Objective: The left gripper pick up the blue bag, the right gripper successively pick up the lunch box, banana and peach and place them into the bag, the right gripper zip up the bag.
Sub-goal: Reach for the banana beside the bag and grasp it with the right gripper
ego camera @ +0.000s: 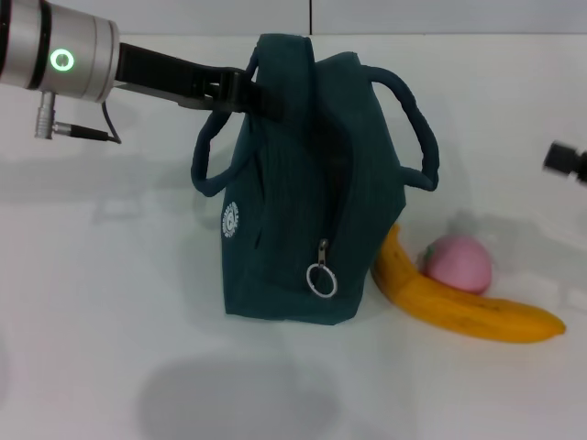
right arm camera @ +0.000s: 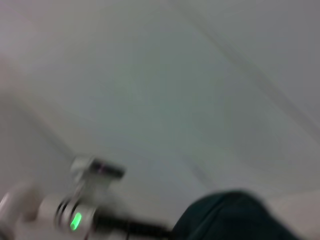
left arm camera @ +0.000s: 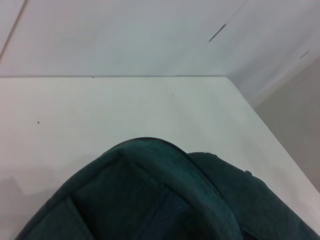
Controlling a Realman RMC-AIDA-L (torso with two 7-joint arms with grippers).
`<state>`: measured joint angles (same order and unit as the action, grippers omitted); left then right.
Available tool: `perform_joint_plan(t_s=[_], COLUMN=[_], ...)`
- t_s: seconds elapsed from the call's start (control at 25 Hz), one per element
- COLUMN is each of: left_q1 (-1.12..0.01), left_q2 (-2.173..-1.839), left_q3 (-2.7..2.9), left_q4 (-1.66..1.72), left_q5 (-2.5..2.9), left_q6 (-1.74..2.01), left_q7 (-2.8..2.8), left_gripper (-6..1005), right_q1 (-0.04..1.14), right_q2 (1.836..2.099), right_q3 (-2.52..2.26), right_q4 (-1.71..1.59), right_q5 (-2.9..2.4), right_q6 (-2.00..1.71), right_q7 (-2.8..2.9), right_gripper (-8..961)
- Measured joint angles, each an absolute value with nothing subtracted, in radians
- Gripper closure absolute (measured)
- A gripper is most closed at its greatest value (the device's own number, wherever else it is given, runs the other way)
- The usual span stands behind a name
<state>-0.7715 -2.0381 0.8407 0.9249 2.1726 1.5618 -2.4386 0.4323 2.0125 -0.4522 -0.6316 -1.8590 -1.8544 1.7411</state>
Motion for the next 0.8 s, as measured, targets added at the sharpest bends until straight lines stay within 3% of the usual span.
perform_joint_plan(t_s=[0.44,0.64,0.8], left_q1=[-0.770,-0.769,-0.765], left_q2=[-2.037,-2.038,-2.038], left_q3=[0.841,0.841,0.841], left_q4=[0.914,0.914,0.914], left_q5=[2.173,2.173,2.154], left_q6=[1.518,1.509,1.502], left_q7=[-2.428,-2.428,-2.428], left_gripper=[949,949,949], right_q1=[0.378,0.417,0.489], right_q2=[2.017,2.018,2.018], right_q3=[-0.814,-1.016,-1.128], right_q4=[-1.431,-1.693,-1.721], right_q5=[-1.932,-2.110,-2.216], right_q6=[-1.891,-1.857,-1.845], right_q7=[2.176,2.356,2.449], right_gripper=[742,718,687])
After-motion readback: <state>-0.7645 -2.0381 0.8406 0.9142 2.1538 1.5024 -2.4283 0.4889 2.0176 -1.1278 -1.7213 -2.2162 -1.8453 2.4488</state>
